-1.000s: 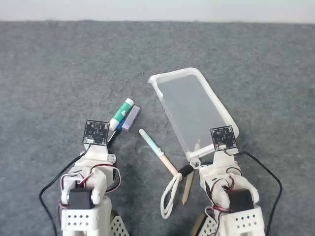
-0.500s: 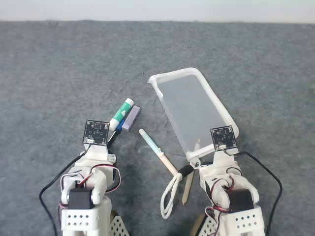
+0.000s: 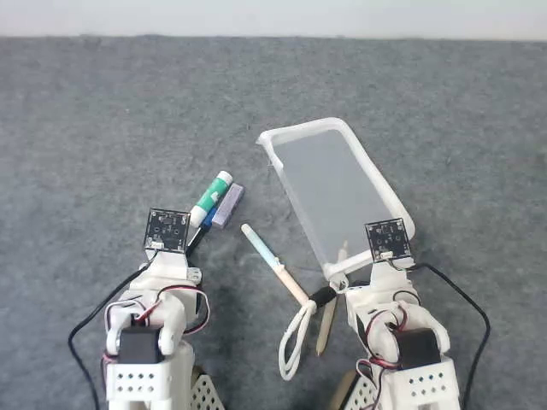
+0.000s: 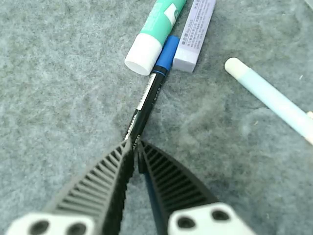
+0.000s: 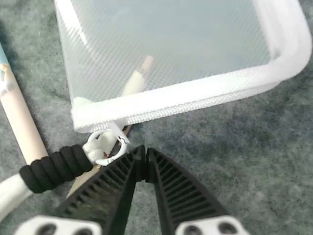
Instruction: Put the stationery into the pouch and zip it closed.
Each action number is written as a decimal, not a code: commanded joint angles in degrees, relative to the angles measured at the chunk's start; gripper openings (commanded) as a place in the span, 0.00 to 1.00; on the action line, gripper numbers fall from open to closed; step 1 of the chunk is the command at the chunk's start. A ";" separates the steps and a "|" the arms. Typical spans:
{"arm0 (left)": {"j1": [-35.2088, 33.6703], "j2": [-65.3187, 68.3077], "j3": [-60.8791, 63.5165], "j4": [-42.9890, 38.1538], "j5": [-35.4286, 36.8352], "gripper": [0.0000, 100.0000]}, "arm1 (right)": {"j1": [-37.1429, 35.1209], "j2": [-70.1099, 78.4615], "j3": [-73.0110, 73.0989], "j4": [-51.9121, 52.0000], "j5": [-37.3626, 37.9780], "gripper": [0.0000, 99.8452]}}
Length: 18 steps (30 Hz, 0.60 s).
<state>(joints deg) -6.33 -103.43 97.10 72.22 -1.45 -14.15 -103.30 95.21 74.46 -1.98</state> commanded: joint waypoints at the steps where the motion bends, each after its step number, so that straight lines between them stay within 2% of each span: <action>1: 0.00 -1.23 -0.57 0.26 -0.44 0.01 | 0.75 -0.40 1.23 0.40 -0.62 0.01; 18: -0.35 -1.23 -5.05 -1.93 -0.79 0.01 | 0.57 -0.40 1.23 0.40 -0.79 0.01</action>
<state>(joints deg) -6.33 -103.43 95.34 72.13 -1.54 -14.15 -103.30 95.21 74.46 -2.15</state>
